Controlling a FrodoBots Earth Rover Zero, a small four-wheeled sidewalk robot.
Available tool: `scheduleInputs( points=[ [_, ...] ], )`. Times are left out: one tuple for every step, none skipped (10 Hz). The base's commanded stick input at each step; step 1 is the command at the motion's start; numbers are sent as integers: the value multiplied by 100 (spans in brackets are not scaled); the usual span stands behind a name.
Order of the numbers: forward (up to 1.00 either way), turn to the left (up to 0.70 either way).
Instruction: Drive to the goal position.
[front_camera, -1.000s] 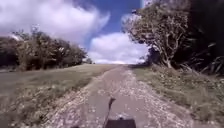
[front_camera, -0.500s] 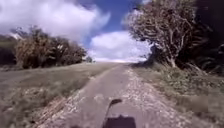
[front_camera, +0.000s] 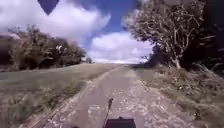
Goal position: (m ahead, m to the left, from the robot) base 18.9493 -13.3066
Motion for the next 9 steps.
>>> scheduleInputs(
  points=[
    [100, 1],
    [100, 1],
    [100, 1],
    [100, 1],
    [100, 1],
    [100, 1],
    [100, 1],
    [100, 1],
    [100, 1]
  ],
)
